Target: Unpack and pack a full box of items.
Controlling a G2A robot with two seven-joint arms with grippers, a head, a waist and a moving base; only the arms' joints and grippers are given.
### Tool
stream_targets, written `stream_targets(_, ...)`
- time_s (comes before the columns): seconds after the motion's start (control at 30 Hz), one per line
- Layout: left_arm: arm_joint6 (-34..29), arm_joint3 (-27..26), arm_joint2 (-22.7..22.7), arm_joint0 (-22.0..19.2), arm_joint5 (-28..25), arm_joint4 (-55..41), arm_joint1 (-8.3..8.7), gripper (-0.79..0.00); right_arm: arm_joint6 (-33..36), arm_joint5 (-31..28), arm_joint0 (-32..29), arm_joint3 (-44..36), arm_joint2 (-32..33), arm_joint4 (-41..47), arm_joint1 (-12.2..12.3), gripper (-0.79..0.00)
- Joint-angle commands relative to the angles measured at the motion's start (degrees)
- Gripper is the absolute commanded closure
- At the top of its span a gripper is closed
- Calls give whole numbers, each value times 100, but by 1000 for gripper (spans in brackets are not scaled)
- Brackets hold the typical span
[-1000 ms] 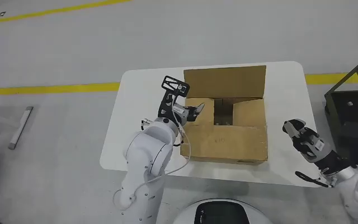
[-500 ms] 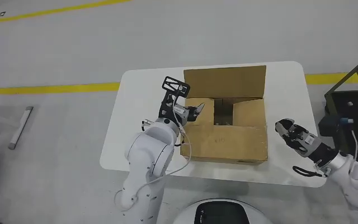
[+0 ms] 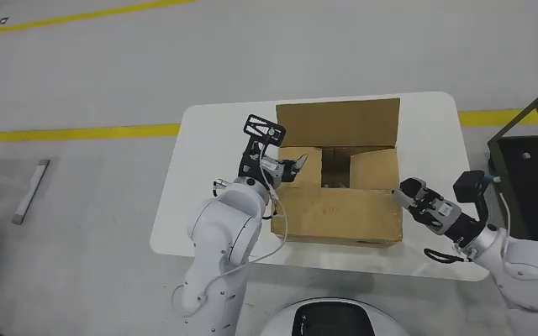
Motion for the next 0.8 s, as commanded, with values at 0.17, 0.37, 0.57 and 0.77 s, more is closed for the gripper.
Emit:
stream_targets(0.17,0,0,0,0,0,0,0,-785,-10,56,48,24,-53,-51,33,-302)
stream_targets(0.37,0,0,0,0,0,0,0,-785,24,50,64,-2,-111,109,59,-203)
stream_targets(0.57,0,0,0,0,0,0,0,-785,181,-132,29,-76,-141,227,101,0)
stream_targets(0.77,0,0,0,0,0,0,0,-785,67,-279,-33,-224,-75,278,134,0)
